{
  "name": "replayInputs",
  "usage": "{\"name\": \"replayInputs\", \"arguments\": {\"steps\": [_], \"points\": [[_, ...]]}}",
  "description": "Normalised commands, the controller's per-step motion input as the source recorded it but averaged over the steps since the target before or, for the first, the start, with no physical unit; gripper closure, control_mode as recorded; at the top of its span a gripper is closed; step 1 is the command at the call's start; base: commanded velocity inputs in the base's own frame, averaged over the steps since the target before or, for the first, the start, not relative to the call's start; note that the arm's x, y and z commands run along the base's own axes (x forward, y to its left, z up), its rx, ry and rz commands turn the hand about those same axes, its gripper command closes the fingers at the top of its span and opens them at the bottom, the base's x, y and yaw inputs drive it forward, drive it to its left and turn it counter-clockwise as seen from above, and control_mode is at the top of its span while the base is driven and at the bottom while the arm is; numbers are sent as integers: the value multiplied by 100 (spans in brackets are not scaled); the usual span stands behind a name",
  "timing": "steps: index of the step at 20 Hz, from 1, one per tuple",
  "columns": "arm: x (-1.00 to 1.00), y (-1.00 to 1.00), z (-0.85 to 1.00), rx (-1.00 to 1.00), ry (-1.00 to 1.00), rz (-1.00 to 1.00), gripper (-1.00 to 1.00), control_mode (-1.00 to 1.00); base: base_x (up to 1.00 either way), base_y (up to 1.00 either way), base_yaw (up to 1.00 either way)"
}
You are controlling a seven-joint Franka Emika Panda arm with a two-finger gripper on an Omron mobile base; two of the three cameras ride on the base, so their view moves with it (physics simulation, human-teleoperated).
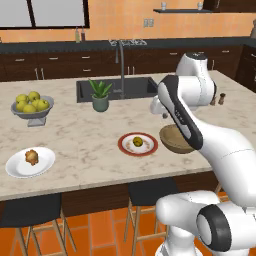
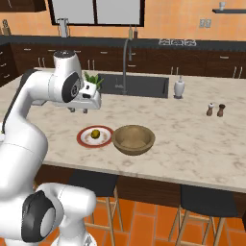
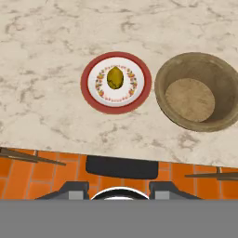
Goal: Pick the chicken drumstick and lemon from their plates and place them in the bowl. Then put the bowl in the fridge.
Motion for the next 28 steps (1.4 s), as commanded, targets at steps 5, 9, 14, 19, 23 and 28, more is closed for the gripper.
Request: {"name": "replayInputs", "arguments": {"steps": [5,9,14,19,23,28], "points": [[9,15,-18,0,14,0,-100,-100,0,0,0],[100,55,-72,-1,14,0,-100,-100,0,0,0],[100,37,-91,0,13,0,-100,-100,0,0,0],[78,7,-63,0,0,-1,-100,-100,0,0,0],[44,-24,-84,0,-4,0,-100,-100,0,0,0],[38,-8,-72,0,-7,0,-100,-100,0,0,0]]}}
